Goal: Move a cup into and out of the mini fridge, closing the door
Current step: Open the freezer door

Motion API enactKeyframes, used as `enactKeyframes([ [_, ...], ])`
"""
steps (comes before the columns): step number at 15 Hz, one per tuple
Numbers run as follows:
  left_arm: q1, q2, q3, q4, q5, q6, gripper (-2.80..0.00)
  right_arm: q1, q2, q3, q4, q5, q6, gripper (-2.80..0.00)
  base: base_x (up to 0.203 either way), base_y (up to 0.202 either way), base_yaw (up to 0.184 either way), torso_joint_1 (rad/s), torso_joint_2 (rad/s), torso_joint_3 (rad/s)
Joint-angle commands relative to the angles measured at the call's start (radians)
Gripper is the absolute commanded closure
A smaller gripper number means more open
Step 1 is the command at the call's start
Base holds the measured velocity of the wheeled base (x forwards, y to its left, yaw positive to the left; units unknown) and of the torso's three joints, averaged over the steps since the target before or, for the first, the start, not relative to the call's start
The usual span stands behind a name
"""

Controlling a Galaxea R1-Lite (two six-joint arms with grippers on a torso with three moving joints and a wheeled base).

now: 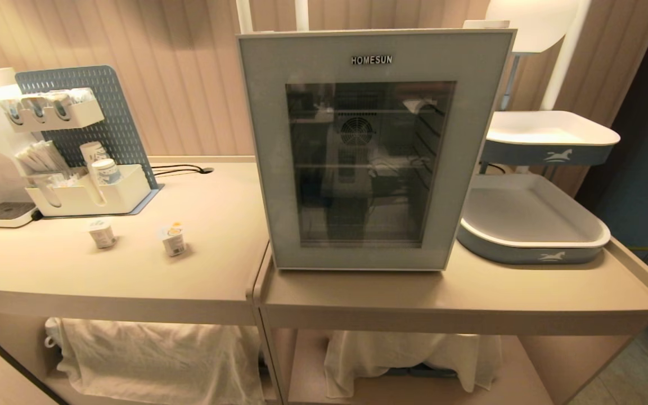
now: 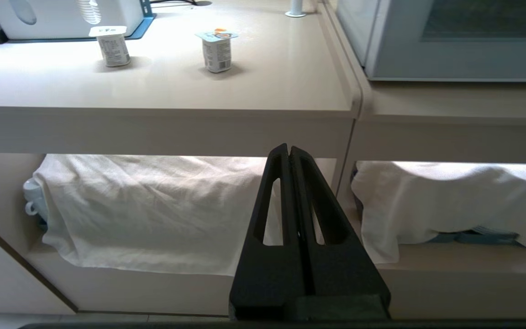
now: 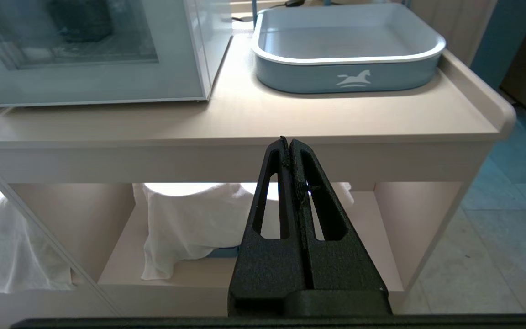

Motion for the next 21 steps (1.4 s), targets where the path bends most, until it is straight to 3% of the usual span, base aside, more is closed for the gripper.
enactKeyframes([
  [1, 0.000, 0.000, 0.000, -0.001, -0.001, 0.000, 0.00, 0.001, 0.002, 0.000, -0.001, -0.001, 0.000, 0.00, 0.117, 0.000, 0.002, 0.005, 0.01, 0.002],
  [4, 0.000, 0.000, -0.008, 0.010, 0.003, 0.011, 0.00, 0.001, 0.002, 0.000, -0.001, -0.001, 0.000, 0.00, 0.000, 0.000, 0.000, 0.000, 0.00, 0.000],
  [7, 0.000, 0.020, -0.158, 0.095, 0.036, 0.053, 0.00, 0.001, 0.002, -0.002, 0.004, -0.001, -0.002, 0.00, 0.000, 0.000, 0.000, 0.000, 0.00, 0.000],
  [9, 0.005, 0.084, -0.443, 0.249, 0.057, 0.056, 0.00, 0.001, 0.002, -0.002, 0.004, -0.001, -0.002, 0.00, 0.000, 0.000, 0.000, 0.000, 0.00, 0.000],
  [12, 0.026, 0.301, -1.100, 0.541, 0.061, 0.022, 0.00, 0.001, 0.001, -0.002, 0.004, -0.001, -0.002, 0.00, 0.000, 0.000, 0.000, 0.000, 0.00, 0.000],
  [14, 0.007, 0.564, -1.454, 0.717, 0.007, -0.046, 0.00, 0.001, 0.001, -0.002, 0.004, -0.001, -0.002, 0.00, 0.000, 0.000, 0.000, 0.000, 0.00, 0.000],
  [15, -0.014, 0.721, -1.576, 0.781, -0.029, -0.090, 0.00, 0.001, 0.001, -0.002, 0.004, -0.001, -0.002, 0.00, 0.000, 0.000, 0.000, 0.000, 0.00, 0.000],
  [17, -0.048, 0.992, -1.697, 0.853, -0.111, -0.158, 0.00, 0.001, 0.001, -0.002, 0.005, -0.001, -0.002, 0.00, 0.000, 0.000, 0.000, 0.000, 0.00, 0.000],
  [19, -0.053, 1.238, -1.736, 0.827, -0.299, -0.204, 0.00, 0.001, 0.001, -0.002, 0.005, -0.001, -0.003, 0.00, 0.000, 0.000, 0.000, 0.000, 0.00, 0.000],
  [20, -0.040, 1.321, -1.731, 0.778, -0.464, -0.207, 0.00, 0.001, 0.001, -0.002, 0.005, -0.001, -0.003, 0.00, 0.000, 0.000, 0.000, 0.000, 0.00, 0.000],
  [21, -0.001, 1.390, -1.709, 0.692, -0.718, -0.200, 0.00, 0.001, 0.001, -0.002, 0.005, -0.001, -0.003, 0.00, 0.000, 0.000, 0.000, 0.000, 0.00, 0.000],
])
